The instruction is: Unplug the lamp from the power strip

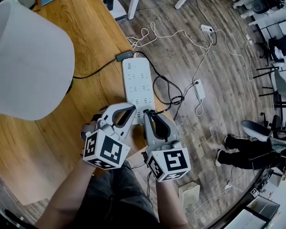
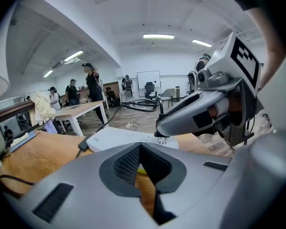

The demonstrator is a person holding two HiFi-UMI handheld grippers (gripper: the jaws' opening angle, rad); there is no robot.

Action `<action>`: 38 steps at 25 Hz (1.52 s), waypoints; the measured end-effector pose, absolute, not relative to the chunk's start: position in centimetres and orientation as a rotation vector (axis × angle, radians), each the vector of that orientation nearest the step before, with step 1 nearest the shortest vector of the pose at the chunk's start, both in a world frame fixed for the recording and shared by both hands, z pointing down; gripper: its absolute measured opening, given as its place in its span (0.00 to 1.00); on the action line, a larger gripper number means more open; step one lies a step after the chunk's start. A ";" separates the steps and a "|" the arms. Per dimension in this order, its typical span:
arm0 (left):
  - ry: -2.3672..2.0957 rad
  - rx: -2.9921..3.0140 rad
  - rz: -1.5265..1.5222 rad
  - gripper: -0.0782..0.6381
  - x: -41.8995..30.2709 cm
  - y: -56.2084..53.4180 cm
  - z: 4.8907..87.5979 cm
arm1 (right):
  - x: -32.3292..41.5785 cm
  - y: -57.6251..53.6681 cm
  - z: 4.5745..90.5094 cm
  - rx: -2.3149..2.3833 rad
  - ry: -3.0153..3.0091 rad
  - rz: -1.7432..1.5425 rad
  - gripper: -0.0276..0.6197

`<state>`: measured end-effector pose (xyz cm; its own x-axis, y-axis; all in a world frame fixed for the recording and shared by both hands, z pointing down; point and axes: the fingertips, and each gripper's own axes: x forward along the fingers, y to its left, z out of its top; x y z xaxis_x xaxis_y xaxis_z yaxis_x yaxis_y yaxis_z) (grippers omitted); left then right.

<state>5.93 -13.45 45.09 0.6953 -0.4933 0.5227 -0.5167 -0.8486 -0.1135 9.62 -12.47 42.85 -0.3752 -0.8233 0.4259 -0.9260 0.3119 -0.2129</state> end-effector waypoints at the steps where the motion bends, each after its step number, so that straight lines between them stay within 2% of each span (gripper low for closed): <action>1: -0.878 2.849 0.849 0.10 5.4 -13.5 44.9 | 9.3 -12.4 42.9 1.585 -2.349 0.633 0.15; 16: -1.111 2.705 0.763 0.10 -1.4 -11.3 44.5 | 2.0 -11.2 45.2 1.328 -2.383 0.677 0.15; 20: -1.154 2.681 0.728 0.10 -2.3 -11.4 44.1 | 1.4 -11.0 45.7 1.295 -2.341 0.654 0.16; 25: -1.178 2.660 0.686 0.10 -2.8 -11.5 43.5 | 1.1 -10.5 46.0 1.252 -2.319 0.709 0.28; 38: -1.233 2.614 0.568 0.10 -2.9 -9.5 42.8 | 2.1 -7.5 45.1 1.230 -2.353 0.687 0.27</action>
<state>-2.92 -9.46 42.84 0.5790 -0.6985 0.4207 -0.7736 -0.6335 0.0129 2.15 -7.55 45.15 -0.5349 -0.6420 0.5493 -0.8367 0.4931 -0.2384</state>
